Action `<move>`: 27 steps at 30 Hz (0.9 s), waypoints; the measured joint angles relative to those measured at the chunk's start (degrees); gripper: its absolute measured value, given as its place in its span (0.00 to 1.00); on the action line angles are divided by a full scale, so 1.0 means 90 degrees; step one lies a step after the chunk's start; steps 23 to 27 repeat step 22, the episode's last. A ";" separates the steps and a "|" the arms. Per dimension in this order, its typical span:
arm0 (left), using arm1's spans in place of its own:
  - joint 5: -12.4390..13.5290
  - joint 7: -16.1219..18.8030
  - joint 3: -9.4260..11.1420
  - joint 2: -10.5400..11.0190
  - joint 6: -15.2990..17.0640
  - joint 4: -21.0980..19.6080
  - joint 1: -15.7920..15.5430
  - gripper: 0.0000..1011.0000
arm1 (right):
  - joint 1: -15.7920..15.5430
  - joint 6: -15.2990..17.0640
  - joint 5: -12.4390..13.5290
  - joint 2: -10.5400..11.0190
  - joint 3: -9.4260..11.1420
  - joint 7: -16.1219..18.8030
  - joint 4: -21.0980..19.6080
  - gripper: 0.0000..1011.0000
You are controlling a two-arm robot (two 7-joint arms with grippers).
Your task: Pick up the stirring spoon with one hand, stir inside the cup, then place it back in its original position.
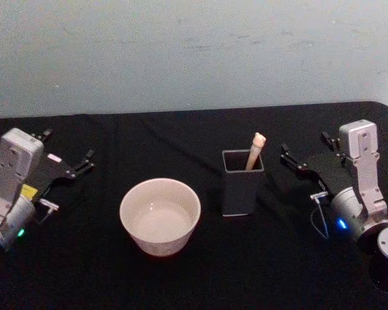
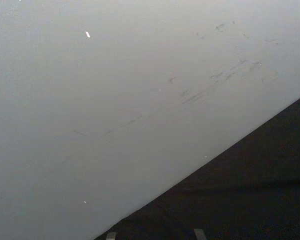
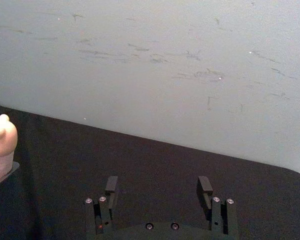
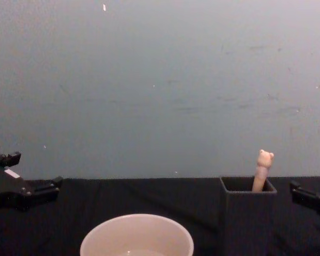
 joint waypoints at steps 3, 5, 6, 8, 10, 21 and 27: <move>0.0000 0.0000 0.0000 0.0000 0.0000 0.0000 0.0000 0.99 | 0.0000 0.0001 0.0000 0.0000 0.0000 0.0000 0.0000 0.99; 0.0000 0.0000 0.0000 0.0000 0.0000 0.0000 0.0000 0.99 | 0.0000 0.0001 0.0000 0.0000 0.0000 0.0000 0.0000 0.99; 0.0000 0.0000 0.0000 0.0000 0.0000 0.0000 0.0000 0.99 | 0.0000 0.0001 0.0000 0.0000 0.0000 0.0000 0.0000 0.99; 0.0000 0.0000 0.0000 0.0000 0.0000 0.0000 0.0000 0.99 | 0.0000 0.0001 0.0000 0.0000 0.0000 0.0000 0.0000 0.99; 0.0000 0.0000 0.0000 0.0000 0.0000 0.0000 0.0000 0.99 | 0.0000 0.0001 0.0000 0.0000 0.0000 0.0000 0.0000 0.99; 0.0000 0.0000 0.0000 0.0000 0.0000 0.0000 0.0000 0.99 | 0.0000 0.0001 0.0000 0.0000 0.0000 0.0000 0.0000 0.99; 0.0000 0.0000 0.0000 0.0000 0.0000 0.0000 0.0000 0.99 | 0.0000 0.0001 0.0000 0.0000 0.0000 0.0000 0.0000 0.99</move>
